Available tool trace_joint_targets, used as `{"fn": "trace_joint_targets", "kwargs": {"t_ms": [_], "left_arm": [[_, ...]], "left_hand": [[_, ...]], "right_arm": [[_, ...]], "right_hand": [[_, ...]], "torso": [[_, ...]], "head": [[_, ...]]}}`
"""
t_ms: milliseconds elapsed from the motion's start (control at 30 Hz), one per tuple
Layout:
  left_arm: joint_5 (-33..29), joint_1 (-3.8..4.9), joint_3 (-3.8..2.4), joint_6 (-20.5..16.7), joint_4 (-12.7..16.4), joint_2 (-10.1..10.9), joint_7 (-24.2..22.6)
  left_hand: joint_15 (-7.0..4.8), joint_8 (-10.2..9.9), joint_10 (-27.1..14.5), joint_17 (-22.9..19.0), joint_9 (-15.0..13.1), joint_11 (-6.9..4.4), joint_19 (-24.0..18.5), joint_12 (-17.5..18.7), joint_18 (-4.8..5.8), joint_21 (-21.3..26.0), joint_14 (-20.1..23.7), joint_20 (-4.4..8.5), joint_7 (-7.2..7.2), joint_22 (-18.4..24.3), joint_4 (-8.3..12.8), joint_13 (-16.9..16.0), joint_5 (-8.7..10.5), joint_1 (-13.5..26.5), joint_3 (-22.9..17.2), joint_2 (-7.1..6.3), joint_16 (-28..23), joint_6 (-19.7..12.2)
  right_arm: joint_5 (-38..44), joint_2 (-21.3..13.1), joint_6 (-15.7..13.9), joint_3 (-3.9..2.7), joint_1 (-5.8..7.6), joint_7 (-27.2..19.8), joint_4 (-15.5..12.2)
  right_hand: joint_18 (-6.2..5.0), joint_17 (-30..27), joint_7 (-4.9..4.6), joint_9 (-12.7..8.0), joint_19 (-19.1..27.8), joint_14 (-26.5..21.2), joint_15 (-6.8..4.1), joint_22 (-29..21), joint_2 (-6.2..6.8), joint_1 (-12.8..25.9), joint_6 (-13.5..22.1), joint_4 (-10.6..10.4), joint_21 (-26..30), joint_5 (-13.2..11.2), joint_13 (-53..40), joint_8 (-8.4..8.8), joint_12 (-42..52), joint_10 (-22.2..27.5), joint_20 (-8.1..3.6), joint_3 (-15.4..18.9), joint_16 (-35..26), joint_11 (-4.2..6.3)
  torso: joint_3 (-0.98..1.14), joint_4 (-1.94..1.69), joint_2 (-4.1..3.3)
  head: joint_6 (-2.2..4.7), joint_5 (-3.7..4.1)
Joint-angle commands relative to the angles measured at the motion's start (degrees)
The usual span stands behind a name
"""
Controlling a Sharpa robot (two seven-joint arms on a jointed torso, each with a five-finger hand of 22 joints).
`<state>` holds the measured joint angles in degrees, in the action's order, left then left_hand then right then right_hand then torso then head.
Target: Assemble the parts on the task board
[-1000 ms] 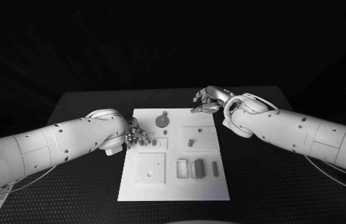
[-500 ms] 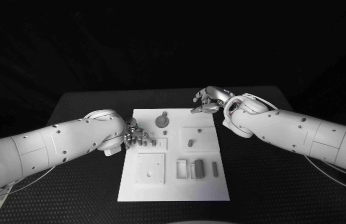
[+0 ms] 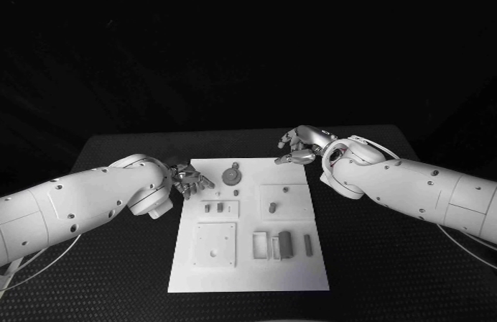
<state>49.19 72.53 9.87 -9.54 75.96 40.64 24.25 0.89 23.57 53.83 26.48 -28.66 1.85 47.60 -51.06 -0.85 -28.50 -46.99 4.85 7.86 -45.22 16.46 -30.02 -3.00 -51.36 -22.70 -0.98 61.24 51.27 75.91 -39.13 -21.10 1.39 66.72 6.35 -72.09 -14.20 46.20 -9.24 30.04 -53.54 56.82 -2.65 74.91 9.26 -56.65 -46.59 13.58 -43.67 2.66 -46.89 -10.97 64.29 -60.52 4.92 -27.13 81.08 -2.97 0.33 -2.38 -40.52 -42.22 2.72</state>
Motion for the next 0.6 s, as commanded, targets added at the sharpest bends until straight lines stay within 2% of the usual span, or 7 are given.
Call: {"fn": "trace_joint_targets", "kwargs": {"t_ms": [33, 167, 233, 333, 400, 467, 600], "left_arm": [[-7.2, 0.10, -0.11, -6.6, 0.4, 0.0, -11.3], [-5.3, 0.09, -0.05, -6.2, 0.0, -0.5, -16.5], [-2.1, 0.06, 0.08, -6.0, -0.2, -0.8, -19.4], [4.4, 0.04, 0.41, -6.0, -0.7, -1.5, -23.1], [12.3, 0.02, 1.33, -7.2, -0.8, -2.1, -25.6], [16.5, 0.00, 1.77, -8.1, -1.0, -2.7, -26.9], [24.1, -0.06, 2.80, -9.2, -2.0, -3.9, -28.1]], "left_hand": [[1.84, 0.1, -2.2, -1.5, 0.0, 1.17, -2.4, 3.2, 0.84, 1.9, 2.3, -1.78, 0.52, 0.8, -0.1, 2.0, 0.06, -3.9, -2.8, 0.41, -2.7, -0.9], [4.00, 0.1, -3.6, -3.8, 0.1, 3.07, -4.3, 8.1, 0.78, 4.0, 3.7, -3.87, 1.08, 2.0, 0.1, 5.4, 0.05, -8.6, -6.3, -0.20, -6.5, -1.9], [4.25, -0.2, -4.1, -4.6, 0.3, 4.37, -3.5, 12.3, 0.21, 4.3, 2.2, -4.24, 1.44, 2.2, 0.1, 8.3, 0.08, -10.8, -7.7, -1.01, -7.4, -2.5], [3.46, -0.8, -3.1, -4.8, 0.8, 5.67, -1.1, 19.2, -0.34, 3.9, -0.7, -3.84, 1.02, 2.2, 0.0, 12.9, 0.16, -13.6, -8.4, -2.39, -7.4, -2.6], [1.52, -1.3, -1.0, -4.0, 1.1, 5.80, 2.9, 23.5, -1.22, 2.6, -5.0, -2.36, 0.80, 1.8, 0.3, 15.5, 0.15, -15.5, -8.6, -2.79, -5.5, -2.5], [0.56, -1.6, 0.3, -3.2, 1.3, 5.60, 5.6, 26.1, -1.61, 1.6, -7.6, -1.35, 0.74, 1.4, 0.3, 16.8, 0.04, -16.6, -8.3, -3.66, -4.1, -2.3], [-0.32, -2.9, 1.8, -1.3, 2.1, 5.06, 10.2, 29.3, -2.35, -0.5, -11.9, 0.04, 0.20, 0.4, 0.3, 18.3, 0.11, -17.8, -7.7, -5.09, -1.1, -3.6]], "right_arm": [[0.1, 0.0, 0.3, -0.03, -0.04, -0.5, 0.0], [0.1, 0.1, 0.3, -0.03, -0.04, -0.6, 0.1], [0.1, 0.1, 0.3, -0.03, -0.04, -0.6, 0.1], [0.0, 0.2, 0.3, -0.03, -0.04, -0.7, 0.3], [0.0, 0.2, 0.3, -0.03, -0.04, -0.8, 0.5], [-0.1, 0.3, 0.2, -0.03, -0.04, -0.8, 0.6], [-0.1, 0.4, 0.2, -0.03, -0.05, -0.9, 0.7]], "right_hand": [[-0.80, -0.1, -0.30, -0.1, 0.1, 0.1, -0.42, 0.8, -0.60, 0.1, 0.0, -0.1, 0.2, 0.2, 0.1, -0.19, 0.2, 0.2, 0.07, 0.3, 0.2, -0.03], [-0.80, -0.1, -0.30, -0.1, 0.1, 0.1, -0.42, 0.8, -0.62, 0.1, 0.0, 0.0, 0.2, 0.2, 0.1, -0.19, 0.2, 0.2, 0.07, 0.3, 0.2, -0.03], [-0.80, -0.1, -0.30, -0.1, 0.1, 0.1, -0.42, 0.8, -0.62, 0.1, 0.0, 0.0, 0.2, 0.2, 0.1, -0.19, 0.2, 0.2, 0.07, 0.3, 0.2, -0.03], [-0.80, -0.1, -0.30, -0.1, 0.1, 0.1, -0.42, 0.8, -0.64, 0.1, 0.0, 0.0, 0.2, 0.2, 0.1, -0.19, 0.2, 0.2, 0.07, 0.3, 0.2, -0.03], [-0.80, -0.1, -0.30, -0.1, 0.1, 0.1, -0.42, 0.8, -0.65, 0.1, 0.0, 0.0, 0.2, 0.2, 0.1, -0.19, 0.2, 0.2, 0.07, 0.3, 0.2, -0.03], [-0.80, -0.1, -0.30, -0.1, 0.1, 0.1, -0.42, 0.8, -0.65, 0.1, 0.0, 0.0, 0.2, 0.2, 0.1, -0.19, 0.2, 0.2, 0.07, 0.3, 0.2, -0.03], [-0.80, -0.1, -0.30, -0.1, 0.1, 0.1, -0.42, 0.8, -0.67, 0.0, 0.0, 0.0, 0.1, 0.2, 0.1, -0.19, 0.2, 0.2, 0.07, 0.3, 0.3, -0.03]], "torso": [[0.05, -0.03, -0.01], [0.07, -0.01, -0.03], [0.06, 0.01, -0.04], [0.07, 0.02, -0.07], [0.05, 0.05, -0.07], [0.04, 0.07, -0.08], [0.02, 0.11, -0.14]], "head": [[0.11, 0.08], [0.28, 0.00], [0.34, -0.03], [0.43, -0.04], [0.58, -0.09], [0.62, -0.07], [0.74, -0.04]]}}
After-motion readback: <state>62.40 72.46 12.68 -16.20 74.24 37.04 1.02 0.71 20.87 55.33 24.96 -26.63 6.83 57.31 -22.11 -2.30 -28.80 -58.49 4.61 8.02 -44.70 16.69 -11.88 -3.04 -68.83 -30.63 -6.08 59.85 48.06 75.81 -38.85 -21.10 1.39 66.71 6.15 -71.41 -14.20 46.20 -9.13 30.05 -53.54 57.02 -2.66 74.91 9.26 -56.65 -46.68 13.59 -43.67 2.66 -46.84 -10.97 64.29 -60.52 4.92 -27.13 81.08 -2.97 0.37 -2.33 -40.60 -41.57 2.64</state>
